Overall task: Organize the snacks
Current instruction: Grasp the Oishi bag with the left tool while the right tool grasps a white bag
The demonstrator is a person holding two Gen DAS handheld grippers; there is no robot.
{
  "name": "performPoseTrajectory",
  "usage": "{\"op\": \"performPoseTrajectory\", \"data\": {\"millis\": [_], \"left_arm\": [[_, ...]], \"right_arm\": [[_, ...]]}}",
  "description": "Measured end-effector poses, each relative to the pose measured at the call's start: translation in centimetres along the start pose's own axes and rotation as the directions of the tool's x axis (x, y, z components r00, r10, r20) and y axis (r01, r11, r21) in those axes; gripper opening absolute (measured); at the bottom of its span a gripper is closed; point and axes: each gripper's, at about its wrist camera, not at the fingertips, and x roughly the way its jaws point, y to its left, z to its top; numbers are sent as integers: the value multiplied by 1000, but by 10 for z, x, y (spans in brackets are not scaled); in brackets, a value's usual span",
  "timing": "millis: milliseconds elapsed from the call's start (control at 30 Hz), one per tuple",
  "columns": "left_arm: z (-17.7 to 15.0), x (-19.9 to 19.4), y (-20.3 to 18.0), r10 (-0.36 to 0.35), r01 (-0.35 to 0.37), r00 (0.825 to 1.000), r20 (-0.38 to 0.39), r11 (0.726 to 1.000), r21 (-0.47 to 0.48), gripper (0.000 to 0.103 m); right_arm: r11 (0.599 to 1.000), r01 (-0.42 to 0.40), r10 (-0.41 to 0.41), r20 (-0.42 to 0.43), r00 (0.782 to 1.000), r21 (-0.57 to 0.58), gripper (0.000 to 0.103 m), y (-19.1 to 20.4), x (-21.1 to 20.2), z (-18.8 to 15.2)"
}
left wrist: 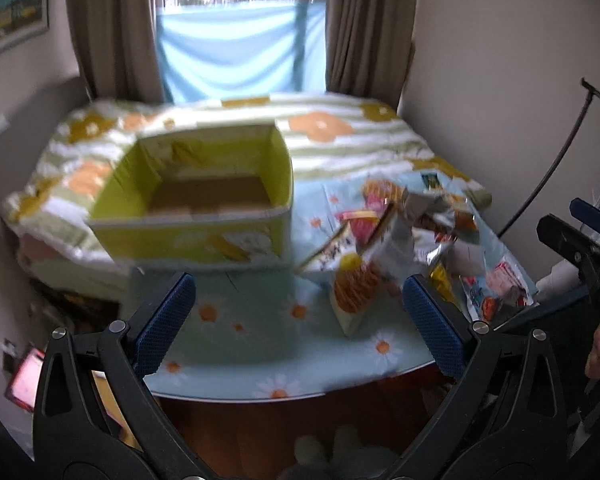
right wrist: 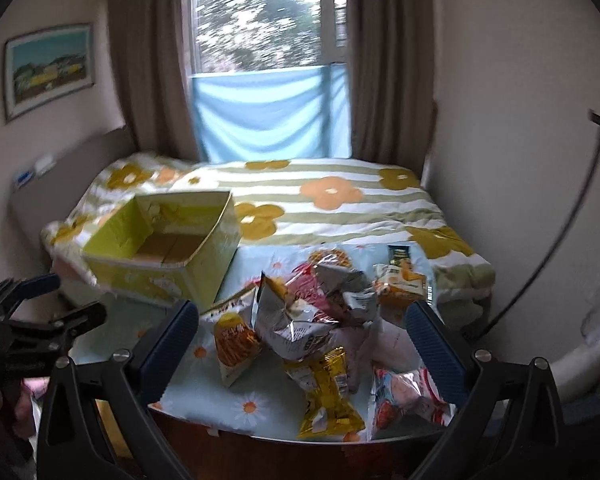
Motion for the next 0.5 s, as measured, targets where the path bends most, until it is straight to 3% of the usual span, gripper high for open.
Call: {"op": "performPoseTrajectory", "data": {"millis": [100,267,367,500], "left_arm": [[-4,31,-2,-40,38,997,-64,999,-38,102],[-8,83,-14,-41,32,988,-148,997,-64,102],[-8,110,-21,-57,38,980,-192,994,-104,102],[-2,152,-26,-60,19,967,-247,986,-165,102]], "right_arm": [[997,-66,64,-45,997,-39,103,-8,28,-9],[980,-131,110,-143,984,-151,103,-14,82,-24],[957,-170,121,-206,971,-237,103,-12,116,-33],[932,-247,176,-264,948,-266,103,-16,147,-37]]}}
